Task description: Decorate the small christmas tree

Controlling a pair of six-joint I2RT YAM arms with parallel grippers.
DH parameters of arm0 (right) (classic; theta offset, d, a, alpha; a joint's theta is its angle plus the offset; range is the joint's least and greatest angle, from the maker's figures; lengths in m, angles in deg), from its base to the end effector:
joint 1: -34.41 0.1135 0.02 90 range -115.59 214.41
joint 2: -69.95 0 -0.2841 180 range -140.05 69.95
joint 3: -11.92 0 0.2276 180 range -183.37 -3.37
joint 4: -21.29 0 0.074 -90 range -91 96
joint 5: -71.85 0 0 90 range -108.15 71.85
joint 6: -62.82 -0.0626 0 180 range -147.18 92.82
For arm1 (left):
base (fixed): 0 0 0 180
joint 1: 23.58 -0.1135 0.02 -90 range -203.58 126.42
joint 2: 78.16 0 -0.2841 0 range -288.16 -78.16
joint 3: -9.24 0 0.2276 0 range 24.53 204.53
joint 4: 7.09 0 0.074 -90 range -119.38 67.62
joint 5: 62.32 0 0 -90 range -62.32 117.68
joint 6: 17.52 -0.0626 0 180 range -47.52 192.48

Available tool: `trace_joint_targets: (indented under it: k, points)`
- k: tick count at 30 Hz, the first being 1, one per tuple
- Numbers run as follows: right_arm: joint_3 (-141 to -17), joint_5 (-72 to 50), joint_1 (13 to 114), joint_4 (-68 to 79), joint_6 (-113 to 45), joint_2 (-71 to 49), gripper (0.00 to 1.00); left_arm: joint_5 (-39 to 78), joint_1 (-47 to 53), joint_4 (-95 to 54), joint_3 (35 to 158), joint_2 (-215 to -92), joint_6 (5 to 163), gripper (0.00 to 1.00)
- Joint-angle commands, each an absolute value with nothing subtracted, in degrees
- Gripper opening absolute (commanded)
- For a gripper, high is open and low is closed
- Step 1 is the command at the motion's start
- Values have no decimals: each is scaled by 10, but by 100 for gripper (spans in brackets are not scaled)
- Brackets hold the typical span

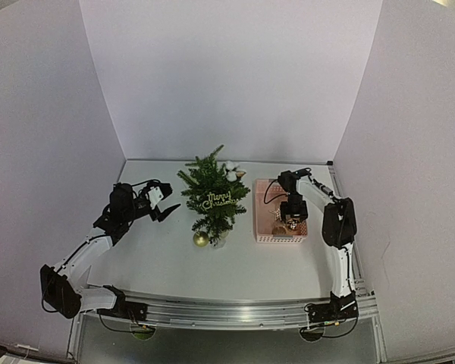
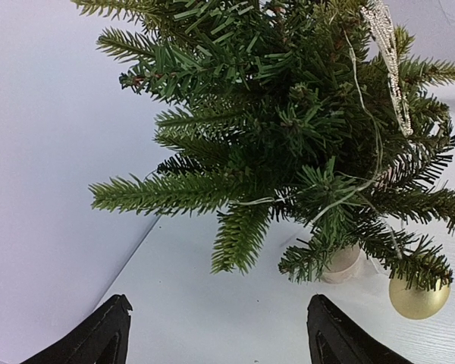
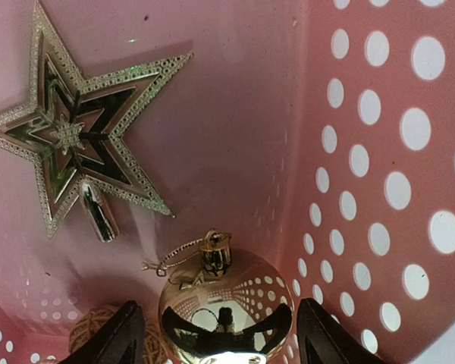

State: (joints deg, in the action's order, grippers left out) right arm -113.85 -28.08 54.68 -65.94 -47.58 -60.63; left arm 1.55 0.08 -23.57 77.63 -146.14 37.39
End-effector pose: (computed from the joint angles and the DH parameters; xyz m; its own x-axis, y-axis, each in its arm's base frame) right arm 0.4041 0.1377 0.1746 -0.9996 -0.0032 -0.0267 0.0015 0.9848 -0.1739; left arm 0.2328 -0.1321 0.3425 0.2225 0.4660 -0.8564 0.7577 0.4700 0.4526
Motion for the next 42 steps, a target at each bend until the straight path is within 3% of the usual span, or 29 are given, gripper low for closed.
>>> trace_joint_targets:
  k: [1, 12, 19, 30, 42]
  points:
    - [-1159, -276, 549, -674, -483, -622, 67, 27, -2, -203, 773, -1461, 362, 80]
    - [-1148, -283, 549, -675, -482, -624, 66, 27, -2, -190, 770, -1464, 360, 80]
    - [-1148, -277, 549, -675, -481, -623, 54, 32, -2, -189, 772, -1462, 352, 81]
    - [-1171, -282, 549, -677, -483, -571, 44, 32, -2, -184, 771, -1461, 357, 81]
    - [-1253, -230, 548, -662, -466, -480, 43, 25, -2, -187, 764, -1453, 375, 80]
